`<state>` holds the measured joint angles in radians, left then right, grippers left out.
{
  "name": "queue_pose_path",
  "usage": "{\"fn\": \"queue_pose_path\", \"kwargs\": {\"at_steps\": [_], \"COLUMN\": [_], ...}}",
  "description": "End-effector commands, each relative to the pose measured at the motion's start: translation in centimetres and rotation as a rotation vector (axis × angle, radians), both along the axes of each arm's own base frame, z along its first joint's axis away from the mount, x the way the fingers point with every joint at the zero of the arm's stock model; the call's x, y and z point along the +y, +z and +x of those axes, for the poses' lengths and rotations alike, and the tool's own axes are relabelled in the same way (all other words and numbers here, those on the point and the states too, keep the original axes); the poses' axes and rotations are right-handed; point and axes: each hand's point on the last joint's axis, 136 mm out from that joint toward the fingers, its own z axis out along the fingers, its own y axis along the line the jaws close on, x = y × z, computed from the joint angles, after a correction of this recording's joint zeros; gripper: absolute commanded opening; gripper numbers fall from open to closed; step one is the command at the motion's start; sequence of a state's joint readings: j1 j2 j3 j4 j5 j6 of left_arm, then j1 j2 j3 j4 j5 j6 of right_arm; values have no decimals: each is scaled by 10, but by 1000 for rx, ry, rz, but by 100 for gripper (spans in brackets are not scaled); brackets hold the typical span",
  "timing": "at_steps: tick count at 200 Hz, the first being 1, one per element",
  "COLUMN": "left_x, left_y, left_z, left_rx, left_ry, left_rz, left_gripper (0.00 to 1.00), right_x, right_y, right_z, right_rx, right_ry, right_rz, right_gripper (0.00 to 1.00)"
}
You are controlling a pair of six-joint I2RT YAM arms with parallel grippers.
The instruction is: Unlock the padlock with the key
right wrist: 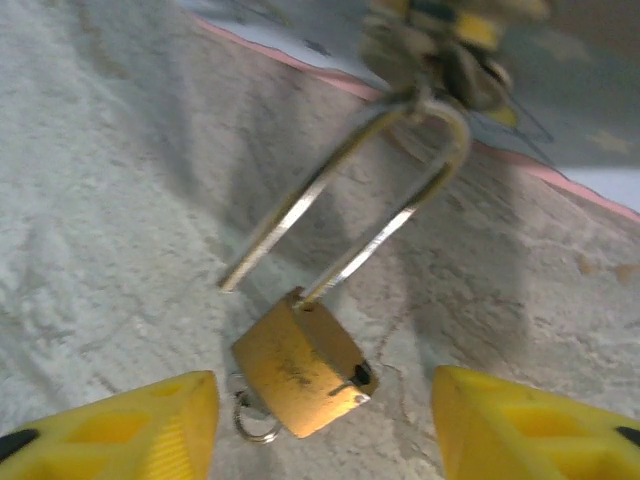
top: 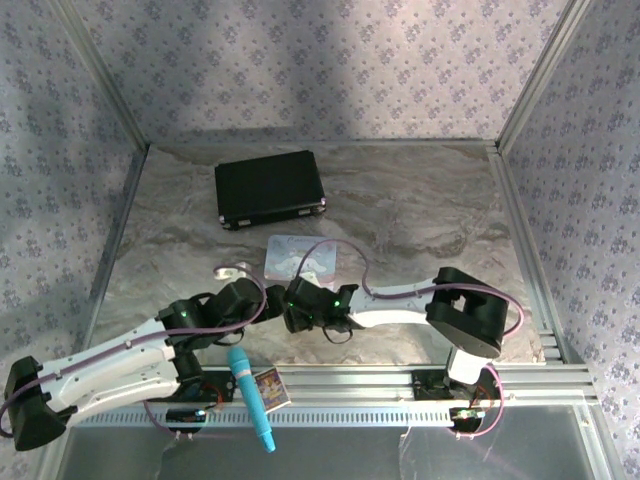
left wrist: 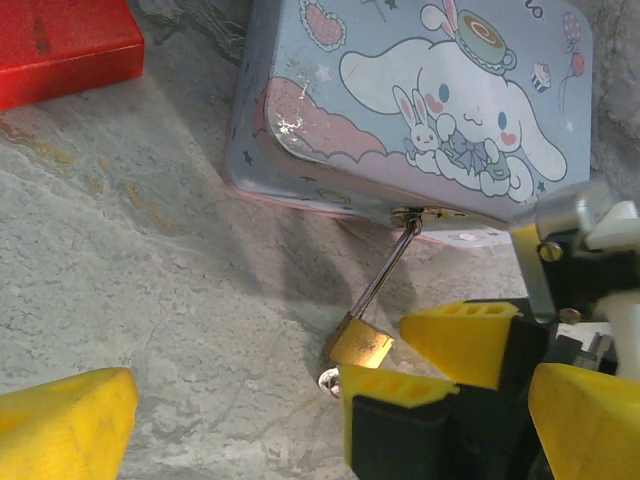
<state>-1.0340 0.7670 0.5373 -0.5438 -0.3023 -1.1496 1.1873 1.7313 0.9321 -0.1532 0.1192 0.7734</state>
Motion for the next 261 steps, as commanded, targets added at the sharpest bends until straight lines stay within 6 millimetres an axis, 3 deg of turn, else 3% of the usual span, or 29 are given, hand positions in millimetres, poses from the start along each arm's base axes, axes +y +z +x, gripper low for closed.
{"fn": "queue_pose_path", "kwargs": {"at_steps": [1, 43, 76, 106, 159, 192, 261], "left_x": [1, 9, 10, 9, 11, 15, 18], "left_y": [-1, 0, 1, 1, -3, -3, 10], "left_z": [1, 2, 2, 2, 1, 2, 14], "left_rx": [-5, -19, -25, -25, -21, -26, -89], "left_ry": [18, 36, 38, 38, 37, 50, 12], "left_rz": [-17, 0, -5, -9, -2, 17, 153], "left_gripper": [100, 100, 100, 100, 100, 100, 100], "right_x": [-8, -3, 9, 6, -7, -12, -23], "right_y": [-11, -18, -15, -22, -42, -35, -23], "right_z": [0, -1, -1, 1, 0, -1, 1], "right_rx": [11, 40, 40, 38, 54, 59, 105], "right_ry": [-36, -46, -44, -68, -104, -114, -88], "right_rz": [-58, -21, 17, -17, -73, -2, 223], "right_gripper": [54, 47, 56, 62, 39, 27, 16]}}
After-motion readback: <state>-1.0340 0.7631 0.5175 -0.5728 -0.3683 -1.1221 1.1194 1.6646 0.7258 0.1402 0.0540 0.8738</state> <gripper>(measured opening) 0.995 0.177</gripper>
